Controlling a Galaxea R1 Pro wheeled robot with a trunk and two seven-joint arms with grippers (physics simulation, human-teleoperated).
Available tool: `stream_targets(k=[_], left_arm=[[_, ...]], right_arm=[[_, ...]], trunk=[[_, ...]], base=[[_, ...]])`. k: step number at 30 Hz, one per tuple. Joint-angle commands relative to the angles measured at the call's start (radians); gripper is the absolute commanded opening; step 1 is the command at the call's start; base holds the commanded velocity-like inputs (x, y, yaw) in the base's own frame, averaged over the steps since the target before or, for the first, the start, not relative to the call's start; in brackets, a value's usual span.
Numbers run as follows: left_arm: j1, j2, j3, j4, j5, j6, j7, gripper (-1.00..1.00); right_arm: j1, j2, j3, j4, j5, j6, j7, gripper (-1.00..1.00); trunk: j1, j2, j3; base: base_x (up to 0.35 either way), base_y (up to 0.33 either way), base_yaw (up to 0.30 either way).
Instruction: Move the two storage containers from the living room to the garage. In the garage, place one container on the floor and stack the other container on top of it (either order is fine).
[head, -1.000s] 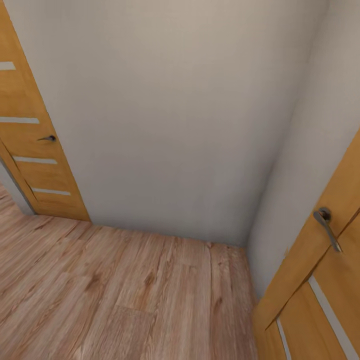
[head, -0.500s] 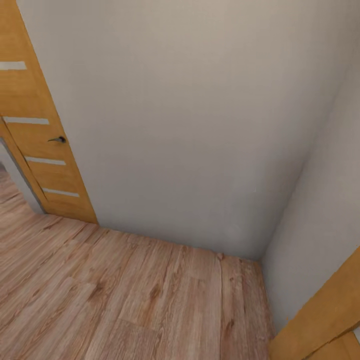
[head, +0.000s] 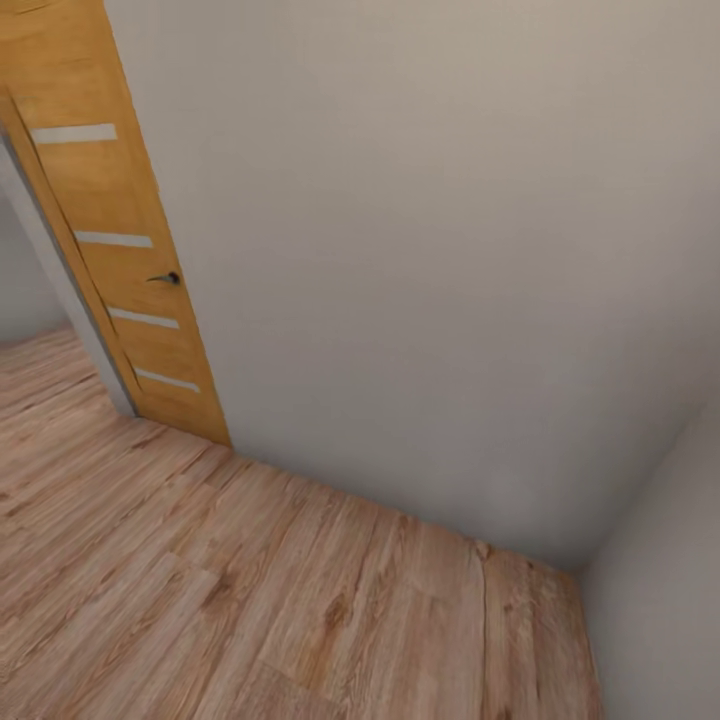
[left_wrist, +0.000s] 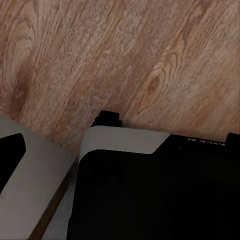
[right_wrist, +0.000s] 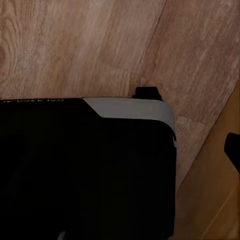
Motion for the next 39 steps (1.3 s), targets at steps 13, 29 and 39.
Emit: stream_targets(k=[13, 29, 39], left_arm=[[-0.001, 0.0, -0.003, 0.0, 0.008, 0.002, 0.003, 1.0], [-0.001, 0.0, -0.003, 0.0, 0.009, 0.002, 0.003, 1.0], [-0.001, 0.0, -0.003, 0.0, 0.009, 0.003, 0.003, 1.0]], right_arm=[[-0.001, 0.001, 0.008, 0.002, -0.008, -0.002, -0.002, 1.0], [-0.001, 0.0, 0.008, 0.002, -0.008, -0.003, -0.002, 1.0], [-0.001, -0.001, 0.008, 0.002, -0.008, -0.002, -0.002, 1.0]], trunk=[[0.001, -0.001, -0.001], [0.001, -0.001, -0.001], [0.001, -0.001, -0.001]], base=[[0.321, 0.0, 0.269], [0.321, 0.0, 0.27], [0.322, 0.0, 0.206]])
